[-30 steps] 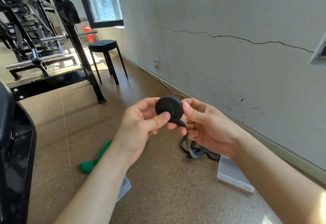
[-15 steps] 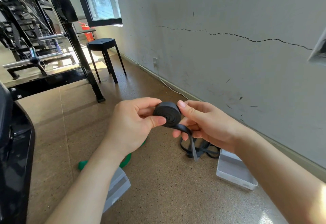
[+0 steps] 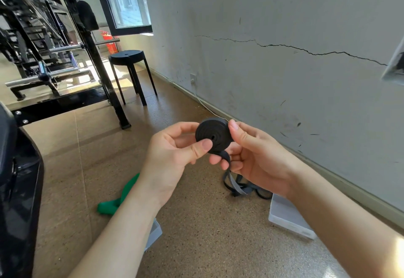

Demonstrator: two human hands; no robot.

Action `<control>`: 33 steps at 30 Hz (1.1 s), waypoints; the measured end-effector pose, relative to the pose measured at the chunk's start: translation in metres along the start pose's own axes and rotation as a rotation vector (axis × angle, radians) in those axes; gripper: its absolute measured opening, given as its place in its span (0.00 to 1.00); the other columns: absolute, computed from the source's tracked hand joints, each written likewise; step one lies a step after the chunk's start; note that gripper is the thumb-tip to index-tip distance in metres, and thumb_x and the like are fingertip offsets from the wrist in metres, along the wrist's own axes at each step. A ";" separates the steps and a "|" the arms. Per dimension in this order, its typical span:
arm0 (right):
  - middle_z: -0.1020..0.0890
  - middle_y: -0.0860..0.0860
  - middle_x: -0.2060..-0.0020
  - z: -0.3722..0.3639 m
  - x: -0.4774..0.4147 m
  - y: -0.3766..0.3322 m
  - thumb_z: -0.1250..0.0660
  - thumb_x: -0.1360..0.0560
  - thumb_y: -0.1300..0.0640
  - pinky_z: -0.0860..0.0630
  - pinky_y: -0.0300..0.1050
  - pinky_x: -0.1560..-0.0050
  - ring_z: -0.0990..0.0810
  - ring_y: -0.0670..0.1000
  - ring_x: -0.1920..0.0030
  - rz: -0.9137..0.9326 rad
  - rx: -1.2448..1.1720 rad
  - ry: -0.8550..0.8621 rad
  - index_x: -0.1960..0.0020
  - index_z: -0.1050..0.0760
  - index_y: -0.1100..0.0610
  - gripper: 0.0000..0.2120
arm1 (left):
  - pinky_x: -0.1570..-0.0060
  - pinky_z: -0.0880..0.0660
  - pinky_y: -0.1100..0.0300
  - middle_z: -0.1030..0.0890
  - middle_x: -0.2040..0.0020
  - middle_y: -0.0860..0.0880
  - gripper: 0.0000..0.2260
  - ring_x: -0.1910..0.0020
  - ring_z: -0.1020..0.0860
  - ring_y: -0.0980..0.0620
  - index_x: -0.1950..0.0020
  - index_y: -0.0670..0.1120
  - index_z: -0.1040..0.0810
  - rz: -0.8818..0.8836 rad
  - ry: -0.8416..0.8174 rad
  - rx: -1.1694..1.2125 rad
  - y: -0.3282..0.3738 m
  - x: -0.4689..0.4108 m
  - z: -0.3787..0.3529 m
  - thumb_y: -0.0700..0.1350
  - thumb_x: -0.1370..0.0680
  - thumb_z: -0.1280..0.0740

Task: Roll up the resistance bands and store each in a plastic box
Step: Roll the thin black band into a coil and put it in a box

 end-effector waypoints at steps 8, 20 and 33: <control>0.14 0.54 0.57 -0.002 0.006 -0.009 0.25 0.33 0.44 0.23 0.41 0.57 0.18 0.48 0.60 0.042 0.490 -0.078 0.40 0.25 0.53 0.26 | 0.64 0.22 0.66 0.15 0.65 0.53 0.14 0.64 0.16 0.55 0.58 0.46 0.19 -0.160 0.110 -0.216 0.018 0.000 0.006 0.29 0.34 0.26; 0.14 0.48 0.55 -0.001 0.006 -0.021 0.21 0.33 0.60 0.20 0.52 0.45 0.15 0.47 0.53 0.256 0.809 0.145 0.48 0.18 0.52 0.15 | 0.66 0.25 0.73 0.17 0.66 0.62 0.16 0.65 0.18 0.62 0.59 0.53 0.19 -0.156 0.081 -0.482 0.026 -0.001 0.010 0.31 0.34 0.25; 0.16 0.50 0.67 -0.003 0.005 -0.015 0.24 0.30 0.62 0.24 0.38 0.67 0.23 0.44 0.71 0.256 0.483 0.280 0.51 0.18 0.59 0.08 | 0.54 0.20 0.61 0.14 0.57 0.52 0.14 0.55 0.16 0.54 0.47 0.52 0.18 -0.140 0.091 -0.291 0.017 0.001 0.001 0.37 0.29 0.26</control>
Point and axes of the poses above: each hand's wrist, its own x-axis away from the middle knuckle, its own z-axis out of the back of the hand, y = z × x, the point moved 4 cm from there along -x, towards the middle knuckle
